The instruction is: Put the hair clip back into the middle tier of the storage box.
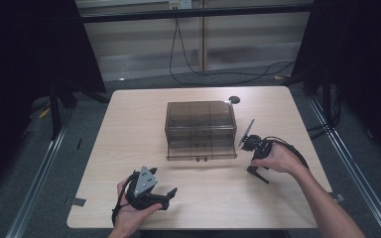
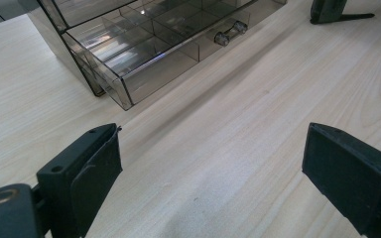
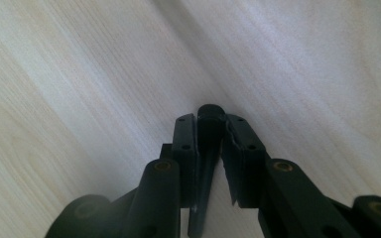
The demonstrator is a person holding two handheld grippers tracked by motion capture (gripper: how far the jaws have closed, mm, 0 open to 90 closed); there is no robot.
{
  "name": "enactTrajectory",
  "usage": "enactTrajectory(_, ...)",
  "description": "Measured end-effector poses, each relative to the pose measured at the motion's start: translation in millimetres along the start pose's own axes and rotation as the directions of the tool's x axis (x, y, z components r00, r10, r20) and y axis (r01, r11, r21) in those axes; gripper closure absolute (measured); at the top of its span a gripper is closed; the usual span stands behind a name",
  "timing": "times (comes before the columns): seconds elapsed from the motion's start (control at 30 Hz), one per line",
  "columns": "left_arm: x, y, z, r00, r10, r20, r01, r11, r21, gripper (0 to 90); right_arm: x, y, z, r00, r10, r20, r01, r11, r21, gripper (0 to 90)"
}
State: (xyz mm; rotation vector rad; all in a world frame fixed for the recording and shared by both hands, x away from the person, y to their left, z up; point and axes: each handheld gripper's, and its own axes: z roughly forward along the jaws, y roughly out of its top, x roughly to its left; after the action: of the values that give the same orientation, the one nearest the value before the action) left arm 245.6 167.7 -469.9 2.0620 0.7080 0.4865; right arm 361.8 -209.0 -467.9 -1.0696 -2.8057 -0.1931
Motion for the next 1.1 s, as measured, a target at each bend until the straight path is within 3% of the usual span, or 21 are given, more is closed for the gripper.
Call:
enactTrajectory(0.07,0.1,0.0,-0.2,1.0,0.005,-0.001,-0.005,1.0,0.003,8.4,1.6,0.5,0.6,1.0,0.009,-0.004,-0.009,1.0,0.008,75.9)
enactTrajectory(0.13,0.0,0.0,-0.2,1.0,0.005,0.0,-0.005,1.0,0.003,8.4,0.2,0.7,1.1,0.9996,-0.027,0.008,0.027,1.0,0.014,76.1)
enactTrajectory(0.5,0.5,-0.1,-0.5,1.0,0.003,-0.002,-0.003,1.0,0.005,8.6,3.6,2.7,1.0,0.9999,-0.015,0.005,0.015,1.0,0.028,77.4)
enactTrajectory(0.83,2.3,-0.3,-0.1,1.0,-0.002,-0.004,0.002,1.0,0.005,7.6,3.0,-0.7,-3.8,0.9997,-0.024,-0.007,0.024,1.0,-0.001,77.6)
enactTrajectory(0.93,2.5,-0.3,-0.3,1.0,-0.008,-0.005,0.008,1.0,-0.001,7.3,4.0,-1.6,-7.5,0.9998,-0.007,-0.02,0.007,1.0,-0.013,77.6)
enactTrajectory(1.1,3.7,-0.3,-0.6,0.9999,-0.01,-0.013,0.01,0.9999,0.003,7.4,3.5,-3.7,-11.5,0.9985,-0.043,-0.033,0.042,0.999,-0.021,77.6)
